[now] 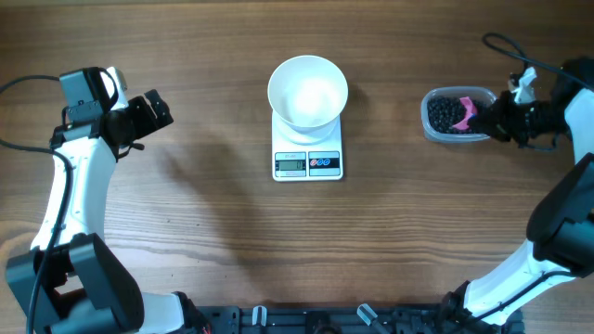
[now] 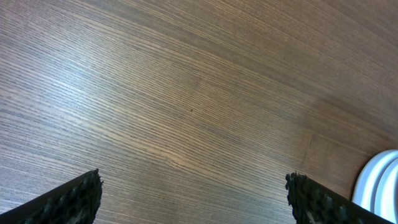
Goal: Scoop item into bowl and weigh 150g on scale
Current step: 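Drag the pink scoop through the beans and tilt it upright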
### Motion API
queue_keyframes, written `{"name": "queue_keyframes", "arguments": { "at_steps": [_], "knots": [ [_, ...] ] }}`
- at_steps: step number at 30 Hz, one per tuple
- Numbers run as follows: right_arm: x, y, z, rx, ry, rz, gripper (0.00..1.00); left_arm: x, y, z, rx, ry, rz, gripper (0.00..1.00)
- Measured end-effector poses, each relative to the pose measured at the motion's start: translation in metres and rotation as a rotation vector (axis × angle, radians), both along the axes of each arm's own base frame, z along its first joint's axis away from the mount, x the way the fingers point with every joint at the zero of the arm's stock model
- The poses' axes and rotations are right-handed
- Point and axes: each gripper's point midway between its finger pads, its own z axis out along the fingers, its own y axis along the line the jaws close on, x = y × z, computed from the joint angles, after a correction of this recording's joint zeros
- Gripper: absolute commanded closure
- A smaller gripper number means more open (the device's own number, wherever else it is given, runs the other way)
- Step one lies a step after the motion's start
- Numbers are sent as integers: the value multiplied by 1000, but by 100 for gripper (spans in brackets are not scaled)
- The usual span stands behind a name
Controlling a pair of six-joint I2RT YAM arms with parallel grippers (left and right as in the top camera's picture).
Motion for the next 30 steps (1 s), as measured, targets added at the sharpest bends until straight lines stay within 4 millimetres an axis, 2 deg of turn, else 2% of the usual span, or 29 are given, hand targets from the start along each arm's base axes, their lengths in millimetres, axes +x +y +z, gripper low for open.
{"name": "queue_keyframes", "arguments": {
  "at_steps": [12,21,23,25,30],
  "knots": [
    [5,-2,-2,130,-55,-12,94,0,0,0,0,0,0,0],
    [-3,-25,5,214,-94,-77,91,0,0,0,0,0,0,0],
    [-5,-27,8,234,-107,-80,91,0,0,0,0,-1,0,0],
    [-7,-27,11,249,-113,-82,96,0,0,0,0,-1,0,0],
    [-12,-27,16,296,-114,-96,96,0,0,0,0,0,0,0]
  ]
}}
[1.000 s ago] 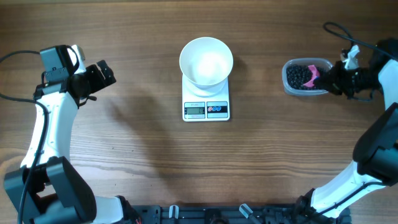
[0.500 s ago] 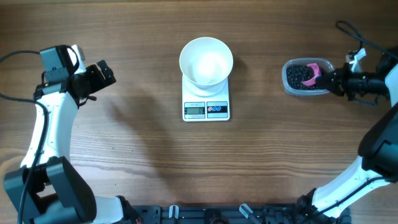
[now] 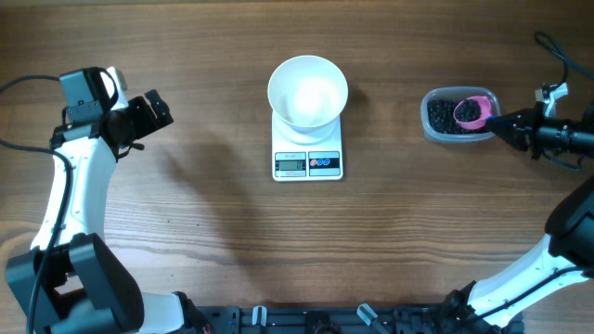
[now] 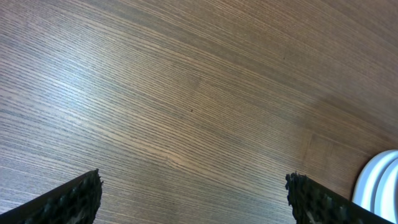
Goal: Scoop item into bowl and weigh 150g on scale
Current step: 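Drag the pink scoop through the beans and tilt it upright, then lift the filled scoop and carry it left over the white bowl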
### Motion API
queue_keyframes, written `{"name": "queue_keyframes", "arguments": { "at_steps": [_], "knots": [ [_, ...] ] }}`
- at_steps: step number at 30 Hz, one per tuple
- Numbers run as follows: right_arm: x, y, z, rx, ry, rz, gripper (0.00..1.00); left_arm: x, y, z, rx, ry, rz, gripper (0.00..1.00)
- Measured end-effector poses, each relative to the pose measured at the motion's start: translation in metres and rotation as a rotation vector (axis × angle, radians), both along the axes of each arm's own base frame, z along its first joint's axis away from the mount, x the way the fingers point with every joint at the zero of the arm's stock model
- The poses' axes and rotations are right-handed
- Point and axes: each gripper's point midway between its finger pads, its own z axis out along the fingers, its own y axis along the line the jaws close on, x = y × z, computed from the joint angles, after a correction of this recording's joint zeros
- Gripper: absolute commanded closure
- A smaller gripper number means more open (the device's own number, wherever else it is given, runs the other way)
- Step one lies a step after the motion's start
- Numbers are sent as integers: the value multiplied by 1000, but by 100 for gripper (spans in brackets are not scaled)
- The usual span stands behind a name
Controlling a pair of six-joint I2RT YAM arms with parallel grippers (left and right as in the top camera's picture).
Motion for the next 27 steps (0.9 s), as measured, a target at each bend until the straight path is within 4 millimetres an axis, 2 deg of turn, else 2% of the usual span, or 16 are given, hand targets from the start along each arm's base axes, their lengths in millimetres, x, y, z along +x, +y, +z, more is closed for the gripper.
{"name": "queue_keyframes", "arguments": {
  "at_steps": [9,22,25,27],
  "knots": [
    [2,-7,18,97,-72,-49,96,0,0,0,0,0,0,0],
    [15,1,53,271,-208,-76,96,0,0,0,0,0,0,0],
    [19,10,60,300,-239,-58,96,0,0,0,0,0,0,0],
    [25,23,64,318,-264,-24,96,0,0,0,0,0,0,0]
  ]
}}
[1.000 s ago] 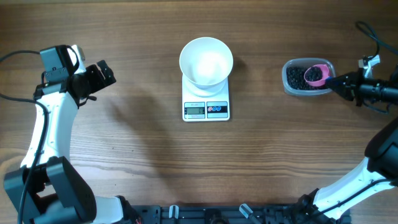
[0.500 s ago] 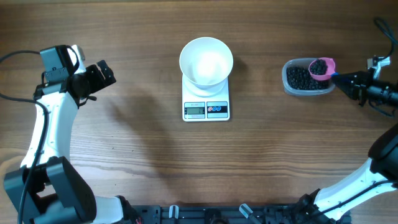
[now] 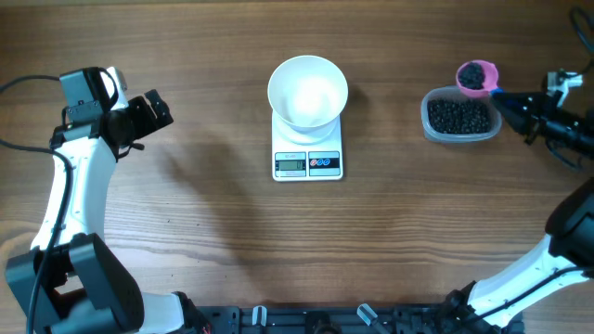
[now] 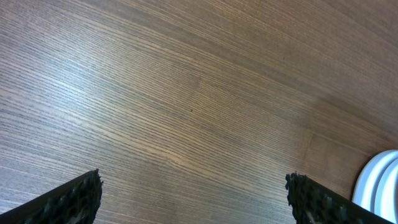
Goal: Scoop item into bowl and weigh 150g on scale
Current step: 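Lift the filled scoop and carry it left over the white bowl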
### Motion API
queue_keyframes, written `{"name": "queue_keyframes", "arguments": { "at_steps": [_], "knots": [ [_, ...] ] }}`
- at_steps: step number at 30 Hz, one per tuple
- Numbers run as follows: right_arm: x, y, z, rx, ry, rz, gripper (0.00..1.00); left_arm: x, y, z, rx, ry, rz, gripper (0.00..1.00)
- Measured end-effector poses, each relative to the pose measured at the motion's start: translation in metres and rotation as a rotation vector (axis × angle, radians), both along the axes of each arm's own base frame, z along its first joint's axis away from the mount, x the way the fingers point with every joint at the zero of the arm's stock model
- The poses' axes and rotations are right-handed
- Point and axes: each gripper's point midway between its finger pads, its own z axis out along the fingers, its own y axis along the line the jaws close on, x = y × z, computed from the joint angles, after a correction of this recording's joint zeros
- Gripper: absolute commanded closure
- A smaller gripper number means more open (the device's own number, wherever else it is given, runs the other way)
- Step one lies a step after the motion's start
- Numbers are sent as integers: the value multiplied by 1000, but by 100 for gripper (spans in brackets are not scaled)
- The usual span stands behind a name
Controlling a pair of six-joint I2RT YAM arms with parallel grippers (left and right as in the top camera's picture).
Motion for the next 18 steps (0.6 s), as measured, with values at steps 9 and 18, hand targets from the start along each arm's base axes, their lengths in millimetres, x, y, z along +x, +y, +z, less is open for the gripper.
{"name": "queue_keyframes", "arguments": {
  "at_steps": [9,18],
  "knots": [
    [26,66,6,-6,-91,163,96,0,0,0,0,0,0,0],
    [51,130,17,3,-143,298,96,0,0,0,0,1,0,0]
  ]
}}
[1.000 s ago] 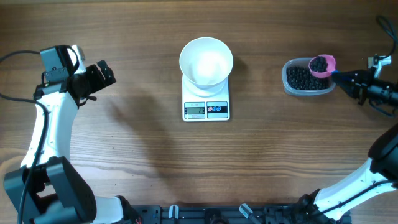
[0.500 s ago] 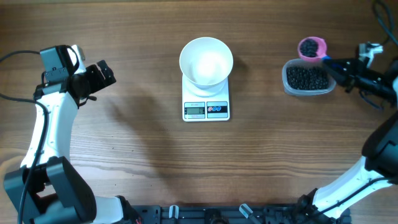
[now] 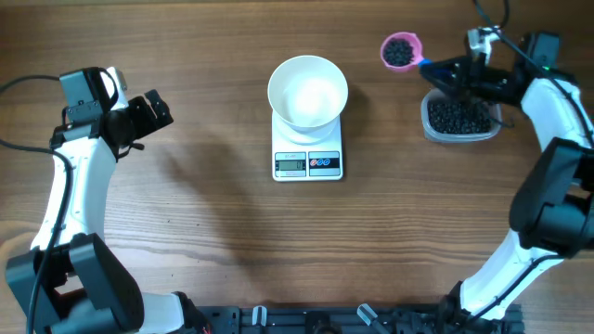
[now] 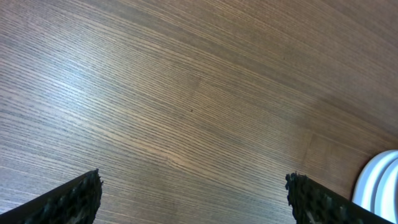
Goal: Scoop item into bowl and weigh 150g on scale
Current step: 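Lift the filled scoop and carry it left over the white bowl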
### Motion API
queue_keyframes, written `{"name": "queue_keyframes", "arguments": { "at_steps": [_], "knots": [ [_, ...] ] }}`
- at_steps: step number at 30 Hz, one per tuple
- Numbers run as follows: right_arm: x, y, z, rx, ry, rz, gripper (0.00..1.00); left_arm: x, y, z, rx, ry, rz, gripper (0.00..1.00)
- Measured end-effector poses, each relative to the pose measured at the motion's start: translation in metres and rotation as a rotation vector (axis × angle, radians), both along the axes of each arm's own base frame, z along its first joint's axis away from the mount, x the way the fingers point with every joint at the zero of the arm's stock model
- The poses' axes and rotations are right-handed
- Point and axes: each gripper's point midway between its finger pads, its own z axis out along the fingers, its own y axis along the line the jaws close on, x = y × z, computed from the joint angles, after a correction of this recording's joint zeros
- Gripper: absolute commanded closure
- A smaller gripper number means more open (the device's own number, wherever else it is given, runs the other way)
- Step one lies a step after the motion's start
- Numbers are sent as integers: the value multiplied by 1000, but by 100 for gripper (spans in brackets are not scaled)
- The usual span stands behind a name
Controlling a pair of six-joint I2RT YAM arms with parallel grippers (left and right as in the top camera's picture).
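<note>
A white bowl (image 3: 308, 91) stands empty on the white scale (image 3: 308, 160) at mid table. A clear tub of dark beans (image 3: 457, 116) sits at the right. My right gripper (image 3: 447, 71) is shut on the blue handle of a pink scoop (image 3: 401, 51) heaped with dark beans, held left of the tub and right of the bowl. My left gripper (image 3: 153, 109) rests at the far left, open and holding nothing. In the left wrist view the fingers (image 4: 74, 198) stand wide apart over bare wood, with the bowl's rim (image 4: 379, 186) at the right edge.
The wooden table (image 3: 213, 232) carries only the scale, bowl and tub. Cables (image 3: 492, 19) trail over the far right corner above the right arm. The left arm's white links (image 3: 70, 195) run down the left side.
The right gripper has carried the loaded scoop left, from just above the tub's far edge to a spot between tub and bowl. The left arm has not moved.
The right gripper first held the pink scoop down in the tub of beans. Then the scoop lay in the beans with the arm drawn back right. Later it was raised, full, above the tub's far edge, and now it hangs left of the tub.
</note>
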Motion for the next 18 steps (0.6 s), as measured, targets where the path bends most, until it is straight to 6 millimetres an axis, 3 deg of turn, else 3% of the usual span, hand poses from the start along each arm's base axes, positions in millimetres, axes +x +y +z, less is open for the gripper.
{"name": "queue_keyframes", "arguments": {
  "at_steps": [13,18],
  "knots": [
    [-6,85,8,14,-11,180,96,0,0,0,0,0,0,0],
    [-11,115,2,-28,-13,225,96,0,0,0,0,0,0,0]
  ]
}}
